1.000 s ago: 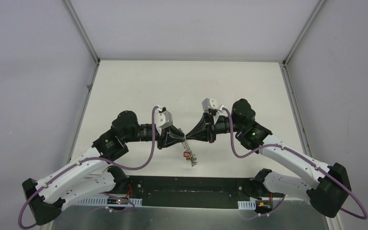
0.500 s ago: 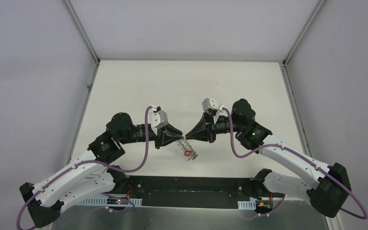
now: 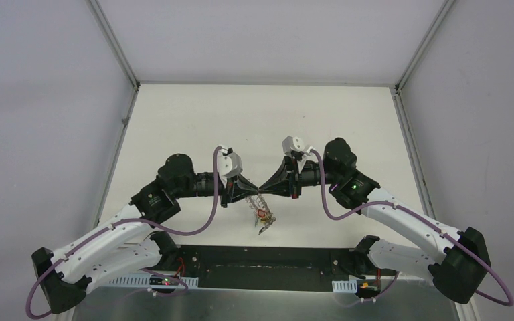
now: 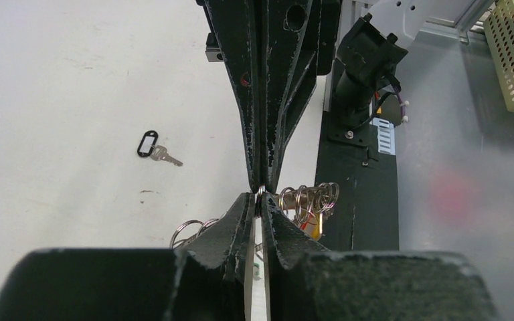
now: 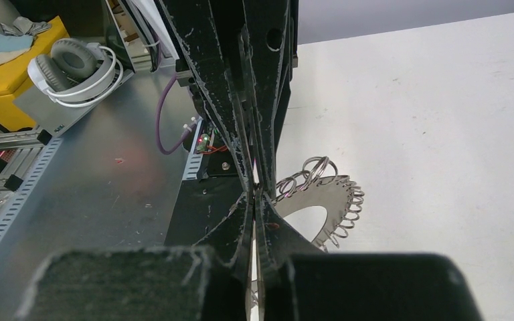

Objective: Put the keys on the keyring

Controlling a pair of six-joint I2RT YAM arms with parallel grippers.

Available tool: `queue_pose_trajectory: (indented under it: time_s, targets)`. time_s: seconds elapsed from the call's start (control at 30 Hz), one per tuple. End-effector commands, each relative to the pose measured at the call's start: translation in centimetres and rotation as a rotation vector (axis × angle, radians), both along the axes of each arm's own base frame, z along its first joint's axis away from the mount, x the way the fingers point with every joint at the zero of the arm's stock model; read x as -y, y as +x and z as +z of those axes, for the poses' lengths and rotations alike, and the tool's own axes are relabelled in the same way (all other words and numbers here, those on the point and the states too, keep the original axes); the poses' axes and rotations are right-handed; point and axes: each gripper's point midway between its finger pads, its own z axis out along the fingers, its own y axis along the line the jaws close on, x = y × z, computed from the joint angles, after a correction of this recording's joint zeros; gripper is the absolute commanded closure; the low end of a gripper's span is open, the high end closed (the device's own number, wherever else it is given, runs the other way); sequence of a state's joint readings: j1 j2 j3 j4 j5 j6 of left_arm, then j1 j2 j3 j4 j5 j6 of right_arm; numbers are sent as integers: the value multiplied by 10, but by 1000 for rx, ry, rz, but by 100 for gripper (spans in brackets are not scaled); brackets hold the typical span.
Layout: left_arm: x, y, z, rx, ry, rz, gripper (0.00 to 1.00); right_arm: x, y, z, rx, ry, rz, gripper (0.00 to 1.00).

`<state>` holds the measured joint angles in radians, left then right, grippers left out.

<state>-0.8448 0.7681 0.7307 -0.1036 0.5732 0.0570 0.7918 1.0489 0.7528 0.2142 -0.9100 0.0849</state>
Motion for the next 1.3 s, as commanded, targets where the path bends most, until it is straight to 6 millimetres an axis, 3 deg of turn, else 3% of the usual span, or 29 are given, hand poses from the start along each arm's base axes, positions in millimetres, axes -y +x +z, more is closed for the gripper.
queue_pose_trajectory:
  time_s: [0.0, 0.03, 0.23, 0.27, 0.37, 0.43, 0.57, 0.83, 1.03, 1.13, 1.27]
  targets:
    - [4, -2, 20, 35, -46, -22, 96, 1, -4, 36, 91, 92, 15, 100]
    - [4, -2, 19, 32, -43, -21, 100, 1, -4, 36, 90, 93, 15, 100]
    - [4, 2, 14, 8, -25, -4, 100, 1, 2, 40, 93, 100, -30, 98]
    - [4, 2, 15, 10, -28, 2, 100, 1, 5, 41, 93, 102, -51, 90]
    - [0, 5, 22, 21, -46, 31, 100, 4, 14, 43, 106, 103, -121, 54]
    - [-3, 5, 27, 40, -63, 44, 100, 9, 17, 44, 126, 107, -162, 35]
    - [-9, 2, 39, 96, -102, 52, 100, 19, 20, 47, 177, 106, -219, 21]
    - [-23, -22, 59, 437, -221, -33, 100, 27, 14, 47, 236, 85, -206, 20]
    - [-37, -30, 67, 680, -294, -15, 100, 21, -3, 56, 257, 118, -82, 29]
    - [-39, -30, 73, 697, -341, 7, 100, 17, -9, 62, 256, 149, -26, 40]
    - [-36, -25, 78, 563, -387, 26, 100, 11, -12, 68, 223, 190, 15, 54]
